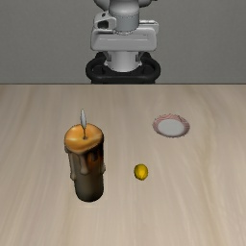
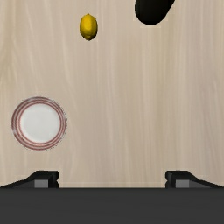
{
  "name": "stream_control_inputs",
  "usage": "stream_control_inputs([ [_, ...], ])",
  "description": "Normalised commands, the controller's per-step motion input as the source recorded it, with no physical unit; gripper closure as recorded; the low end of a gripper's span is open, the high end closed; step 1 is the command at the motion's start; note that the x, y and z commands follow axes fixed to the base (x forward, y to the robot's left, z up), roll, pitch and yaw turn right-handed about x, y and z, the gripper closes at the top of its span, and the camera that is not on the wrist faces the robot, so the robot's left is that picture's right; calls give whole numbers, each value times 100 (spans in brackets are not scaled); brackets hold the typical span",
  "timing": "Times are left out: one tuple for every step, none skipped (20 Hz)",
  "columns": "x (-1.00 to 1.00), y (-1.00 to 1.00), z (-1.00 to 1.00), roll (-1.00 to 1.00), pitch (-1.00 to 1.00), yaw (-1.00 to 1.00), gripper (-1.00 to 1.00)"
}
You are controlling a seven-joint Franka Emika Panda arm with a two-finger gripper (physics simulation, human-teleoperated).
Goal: Pick up the lemon and place it in the plate with the candle lit
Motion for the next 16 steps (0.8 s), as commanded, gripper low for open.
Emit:
stream_control_inputs([
  [0,100,0,0,0,0,-100],
  [0,0,0,0,0,-22,-100],
  [0,0,0,0,0,-22,-100],
  [0,0,0,0,0,-45,-100],
  [0,0,0,0,0,-45,-100],
  [0,0,0,0,0,-45,-100],
  [0,0,0,0,0,-45,-100],
  [0,0,0,0,0,-45,-100],
  [0,0,0,0,0,-45,-100],
  [0,0,0,0,0,-45,-100],
  [0,0,0,0,0,-45,-100],
  [0,0,0,0,0,-45,-100],
  [0,0,0,0,0,-45,-100],
  [0,0,0,0,0,-45,-100],
  [0,0,0,0,0,-45,-100],
  [0,0,0,0,0,-45,-100],
])
